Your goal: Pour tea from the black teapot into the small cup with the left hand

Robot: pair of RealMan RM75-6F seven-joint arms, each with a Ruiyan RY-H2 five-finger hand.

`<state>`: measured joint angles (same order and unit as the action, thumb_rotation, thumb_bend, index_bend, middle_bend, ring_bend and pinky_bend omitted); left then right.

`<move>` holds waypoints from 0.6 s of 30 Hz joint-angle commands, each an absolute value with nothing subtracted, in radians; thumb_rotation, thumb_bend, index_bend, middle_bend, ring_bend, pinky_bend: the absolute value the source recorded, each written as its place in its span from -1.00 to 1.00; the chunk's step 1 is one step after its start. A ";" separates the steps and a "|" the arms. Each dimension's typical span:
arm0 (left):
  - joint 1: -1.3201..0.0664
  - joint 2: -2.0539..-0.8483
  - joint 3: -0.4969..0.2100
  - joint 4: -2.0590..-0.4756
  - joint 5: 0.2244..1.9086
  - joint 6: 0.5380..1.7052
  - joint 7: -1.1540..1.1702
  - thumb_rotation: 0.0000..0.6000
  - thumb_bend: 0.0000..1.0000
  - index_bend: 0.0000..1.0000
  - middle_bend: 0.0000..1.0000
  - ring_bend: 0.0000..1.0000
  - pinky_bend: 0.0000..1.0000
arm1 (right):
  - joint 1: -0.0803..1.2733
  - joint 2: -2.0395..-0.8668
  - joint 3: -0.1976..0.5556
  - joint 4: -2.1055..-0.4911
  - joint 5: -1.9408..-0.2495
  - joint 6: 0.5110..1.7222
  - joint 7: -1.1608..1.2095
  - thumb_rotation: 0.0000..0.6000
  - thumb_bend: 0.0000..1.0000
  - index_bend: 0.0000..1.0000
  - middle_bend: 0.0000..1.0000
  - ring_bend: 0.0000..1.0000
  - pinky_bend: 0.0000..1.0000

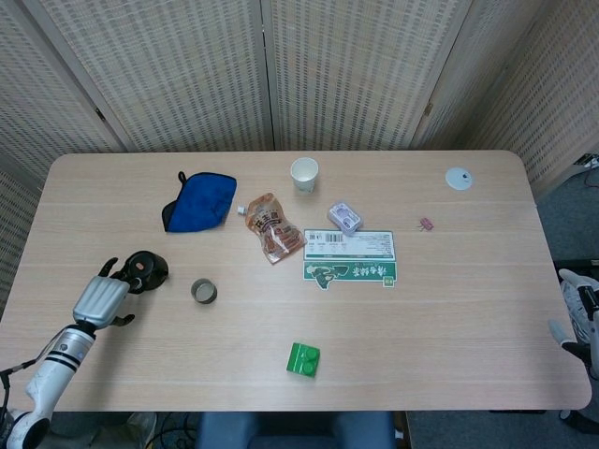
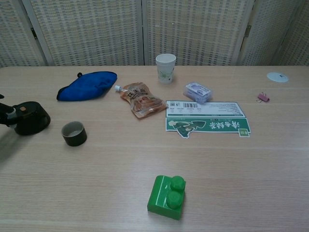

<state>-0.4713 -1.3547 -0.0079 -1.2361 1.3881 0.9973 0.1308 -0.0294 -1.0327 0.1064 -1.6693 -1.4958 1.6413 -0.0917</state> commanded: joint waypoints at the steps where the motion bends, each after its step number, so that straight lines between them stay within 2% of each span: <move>1: -0.471 -1.357 -0.005 -1.235 1.384 0.989 0.131 1.00 -0.57 -0.14 -0.22 -0.37 -0.95 | -0.029 -1.033 0.107 -1.670 -1.496 1.641 -0.092 1.00 -0.62 -0.48 -0.36 -0.53 -0.65; 11: -0.475 -1.367 0.002 -1.228 1.375 0.964 0.136 1.00 -0.57 -0.14 -0.21 -0.37 -0.95 | -0.033 -1.032 0.105 -1.673 -1.497 1.644 -0.094 1.00 -0.62 -0.48 -0.36 -0.53 -0.65; 18: -0.480 -1.367 0.007 -1.230 1.371 0.942 0.130 1.00 -0.57 -0.06 -0.13 -0.31 -0.96 | -0.036 -1.032 0.106 -1.673 -1.496 1.647 -0.093 1.00 -0.62 -0.48 -0.36 -0.53 -0.65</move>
